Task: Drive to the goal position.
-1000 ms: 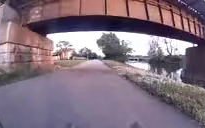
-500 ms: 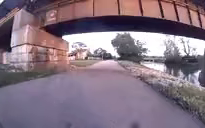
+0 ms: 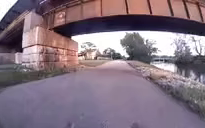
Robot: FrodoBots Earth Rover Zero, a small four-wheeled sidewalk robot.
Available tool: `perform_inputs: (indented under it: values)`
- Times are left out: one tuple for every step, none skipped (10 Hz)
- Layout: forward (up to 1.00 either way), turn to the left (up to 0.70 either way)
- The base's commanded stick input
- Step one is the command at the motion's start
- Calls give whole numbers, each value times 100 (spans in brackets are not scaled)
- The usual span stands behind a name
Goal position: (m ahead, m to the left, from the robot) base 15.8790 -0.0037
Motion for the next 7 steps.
perform_inputs:
  values:
    - [0,-58]
    - [0,-100]
    - [48,-52]
    - [100,0]
    - [100,0]
    - [100,0]
    - [100,0]
